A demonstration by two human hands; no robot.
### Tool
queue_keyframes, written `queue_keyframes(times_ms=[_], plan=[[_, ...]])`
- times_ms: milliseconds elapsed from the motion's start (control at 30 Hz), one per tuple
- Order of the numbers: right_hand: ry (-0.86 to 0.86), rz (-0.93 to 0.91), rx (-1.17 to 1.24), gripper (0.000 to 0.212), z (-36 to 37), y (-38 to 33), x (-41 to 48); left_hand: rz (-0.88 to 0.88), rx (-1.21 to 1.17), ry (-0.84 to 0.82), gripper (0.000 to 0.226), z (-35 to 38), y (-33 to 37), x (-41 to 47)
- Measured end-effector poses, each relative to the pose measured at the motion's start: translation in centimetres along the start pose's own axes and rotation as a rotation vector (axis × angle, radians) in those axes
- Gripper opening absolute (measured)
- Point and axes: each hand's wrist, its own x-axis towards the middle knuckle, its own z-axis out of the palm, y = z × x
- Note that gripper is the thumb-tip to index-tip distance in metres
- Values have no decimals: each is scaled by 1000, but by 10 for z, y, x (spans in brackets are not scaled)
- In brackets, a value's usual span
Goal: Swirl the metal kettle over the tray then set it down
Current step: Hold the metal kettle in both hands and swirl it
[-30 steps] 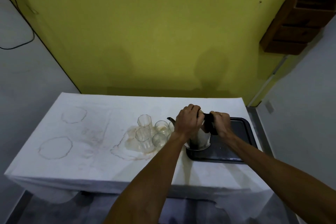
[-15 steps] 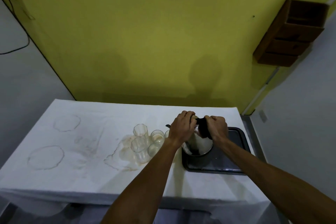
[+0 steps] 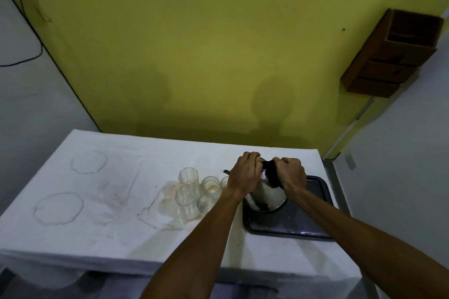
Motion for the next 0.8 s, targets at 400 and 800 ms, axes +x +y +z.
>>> queue_keyframes(times_ms=[400, 800], plan=[[1, -12, -31, 33, 0, 3, 0, 74, -8, -9, 54, -1, 0, -6], [-3, -43, -43, 33, 1, 2, 2, -15, -6, -71, 36, 2, -11, -5]])
